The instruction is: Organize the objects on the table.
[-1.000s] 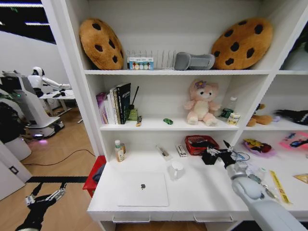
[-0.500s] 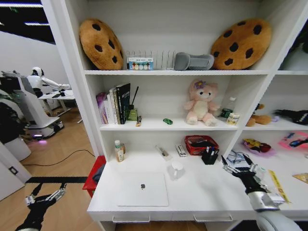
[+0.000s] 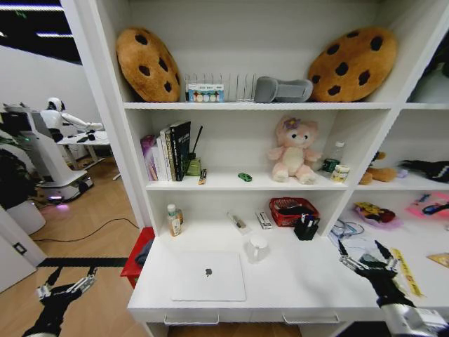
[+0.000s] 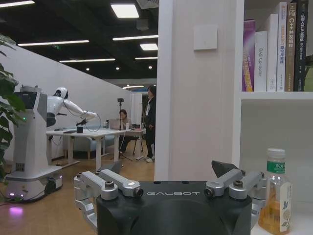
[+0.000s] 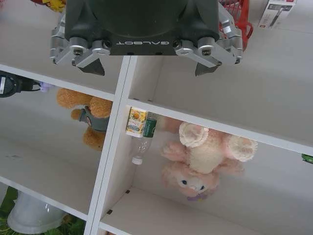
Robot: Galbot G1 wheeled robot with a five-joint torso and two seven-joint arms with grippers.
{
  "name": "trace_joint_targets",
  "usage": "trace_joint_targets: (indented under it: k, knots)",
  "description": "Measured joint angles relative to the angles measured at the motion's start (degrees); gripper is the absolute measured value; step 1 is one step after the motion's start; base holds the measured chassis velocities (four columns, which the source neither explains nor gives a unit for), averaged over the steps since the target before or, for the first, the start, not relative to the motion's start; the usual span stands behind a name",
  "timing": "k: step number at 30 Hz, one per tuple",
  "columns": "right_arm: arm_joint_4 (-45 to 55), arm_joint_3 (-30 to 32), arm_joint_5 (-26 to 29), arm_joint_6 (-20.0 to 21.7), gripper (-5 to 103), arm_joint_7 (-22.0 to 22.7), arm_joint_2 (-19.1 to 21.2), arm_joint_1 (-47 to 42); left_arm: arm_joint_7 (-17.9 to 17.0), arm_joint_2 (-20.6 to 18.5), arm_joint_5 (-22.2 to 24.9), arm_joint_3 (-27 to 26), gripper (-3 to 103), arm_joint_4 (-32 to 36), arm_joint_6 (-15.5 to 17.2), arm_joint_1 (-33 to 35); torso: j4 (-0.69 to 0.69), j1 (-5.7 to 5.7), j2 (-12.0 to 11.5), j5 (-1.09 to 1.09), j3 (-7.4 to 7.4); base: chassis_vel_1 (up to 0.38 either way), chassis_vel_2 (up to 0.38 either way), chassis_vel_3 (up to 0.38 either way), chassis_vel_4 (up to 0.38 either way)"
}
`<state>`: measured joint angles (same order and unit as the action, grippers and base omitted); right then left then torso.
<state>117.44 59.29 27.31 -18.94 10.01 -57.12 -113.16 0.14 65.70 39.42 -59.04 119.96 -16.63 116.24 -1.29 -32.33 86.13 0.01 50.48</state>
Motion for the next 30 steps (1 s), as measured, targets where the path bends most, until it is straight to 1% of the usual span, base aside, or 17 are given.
trace_joint_targets:
  k: [8,15,21,22,23,24,26,27,30]
  knots:
    - [0.35,0.28,-0.46,-0.21,100,0.01,-0.49,0.03,0.00,0.00,0.00,0.00,100,0.00,0.00,0.00,0.00,0.00,0.00,-0.01,0.00,0.000,0.000,0.000,0.000]
    - [0.13,-0.52,-0.45,-1.05,100,0.59,-0.94,0.54,0.00,0.00,0.00,0.00,100,0.00,0.00,0.00,0.00,0.00,0.00,-0.01,0.00,-0.095,-0.115,0.117,0.099]
    - [-0.52,-1.26,-0.35,-1.33,100,0.93,-0.98,1.19,-0.01,0.00,0.00,0.00,100,0.00,0.00,0.00,0.00,-0.01,0.00,-0.01,0.00,-0.201,-0.213,0.197,0.209]
    - [-0.68,-1.50,-0.33,-1.42,100,0.97,-1.00,1.36,0.00,0.00,0.00,0.00,100,0.00,0.01,0.00,0.00,0.00,0.00,0.03,0.00,-0.251,-0.252,0.263,0.245]
    - [-0.68,-1.50,-0.33,-1.42,100,0.97,-1.00,1.36,0.00,0.00,0.00,0.00,100,0.00,0.01,0.00,0.00,0.00,0.00,0.03,0.00,-0.251,-0.252,0.263,0.245]
    - [-0.79,-1.66,-0.30,-1.62,100,1.05,-0.99,1.54,0.00,0.00,0.00,0.00,100,0.00,0.00,0.00,0.00,0.00,0.00,-0.02,0.00,-0.266,-0.251,0.263,0.245]
    - [-0.92,-1.90,-0.26,-1.76,100,1.11,-0.99,1.66,0.00,0.00,0.00,0.00,100,0.00,0.00,0.00,0.00,-0.01,0.00,-0.04,0.00,-0.266,-0.292,0.271,0.271]
    - [-1.08,-2.15,-0.22,-1.87,100,1.15,-0.99,1.72,0.02,0.00,0.00,0.00,100,0.00,0.00,0.00,-0.01,0.00,0.01,0.02,0.00,-0.297,-0.292,0.295,0.288]
    - [-1.17,-2.46,-0.22,-1.97,100,1.23,-0.99,1.92,0.00,0.00,0.00,0.00,100,0.00,0.00,0.00,0.00,-0.01,0.00,0.00,0.00,-0.320,-0.313,0.303,0.334]
